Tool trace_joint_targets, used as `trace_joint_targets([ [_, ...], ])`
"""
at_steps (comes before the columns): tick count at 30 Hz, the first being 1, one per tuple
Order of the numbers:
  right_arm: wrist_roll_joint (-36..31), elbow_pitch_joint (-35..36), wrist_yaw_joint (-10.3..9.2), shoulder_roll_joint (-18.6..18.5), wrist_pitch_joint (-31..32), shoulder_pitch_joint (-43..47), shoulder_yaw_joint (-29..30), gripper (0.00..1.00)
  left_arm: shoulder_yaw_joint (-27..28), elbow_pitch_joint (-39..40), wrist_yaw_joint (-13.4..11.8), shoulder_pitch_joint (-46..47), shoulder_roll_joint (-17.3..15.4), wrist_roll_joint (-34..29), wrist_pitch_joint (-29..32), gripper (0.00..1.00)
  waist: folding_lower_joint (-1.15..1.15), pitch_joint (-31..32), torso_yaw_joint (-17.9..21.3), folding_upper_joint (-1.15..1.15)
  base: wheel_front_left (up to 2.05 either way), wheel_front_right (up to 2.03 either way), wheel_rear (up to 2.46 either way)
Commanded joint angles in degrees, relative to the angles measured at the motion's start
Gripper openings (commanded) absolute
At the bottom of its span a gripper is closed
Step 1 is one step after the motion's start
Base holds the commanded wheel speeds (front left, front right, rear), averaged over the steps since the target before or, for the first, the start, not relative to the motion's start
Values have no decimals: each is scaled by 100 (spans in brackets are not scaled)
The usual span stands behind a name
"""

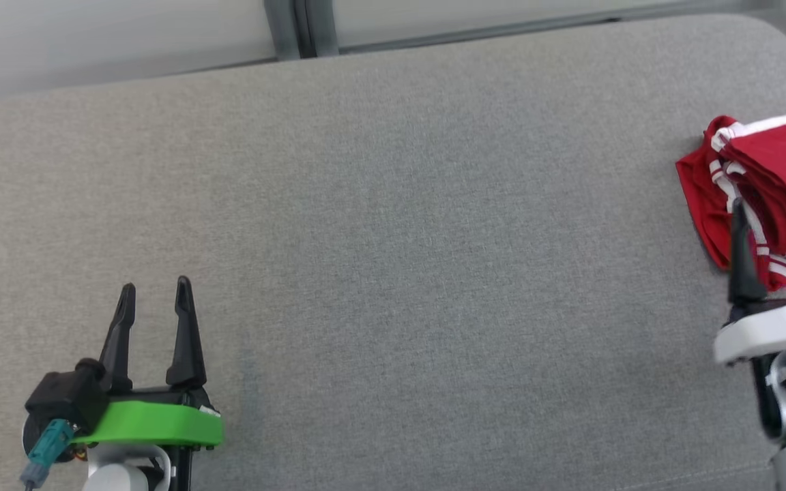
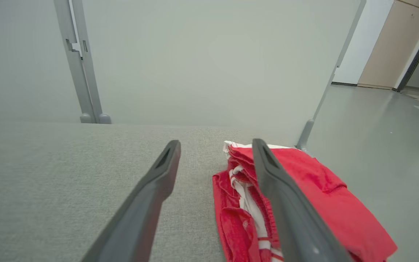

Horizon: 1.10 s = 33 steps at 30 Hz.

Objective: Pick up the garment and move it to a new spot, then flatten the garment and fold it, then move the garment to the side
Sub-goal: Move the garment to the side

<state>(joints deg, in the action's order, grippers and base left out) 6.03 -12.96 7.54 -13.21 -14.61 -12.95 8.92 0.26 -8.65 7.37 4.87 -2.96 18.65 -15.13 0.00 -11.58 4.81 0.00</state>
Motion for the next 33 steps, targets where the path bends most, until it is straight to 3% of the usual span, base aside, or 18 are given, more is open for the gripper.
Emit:
trace_joint_targets([
  [1,59,45,-12,119,-44,184,-43,100,24,-57,17,-130,-2,-23,3,100,0,363,-204,0,0,0,0],
  [5,204,131,-12,458,-56,434,-220,100,31,-151,17,-206,-3,18,2,100,0,577,-351,0,0,0,0],
  [14,329,-144,-12,808,-60,801,-513,100,78,-377,17,-440,-4,81,3,100,0,958,-591,0,0,0,0],
  [33,-1,-580,-12,941,-58,619,-493,100,-6,-605,17,-505,-2,73,2,100,0,1137,-654,0,0,0,0],
])
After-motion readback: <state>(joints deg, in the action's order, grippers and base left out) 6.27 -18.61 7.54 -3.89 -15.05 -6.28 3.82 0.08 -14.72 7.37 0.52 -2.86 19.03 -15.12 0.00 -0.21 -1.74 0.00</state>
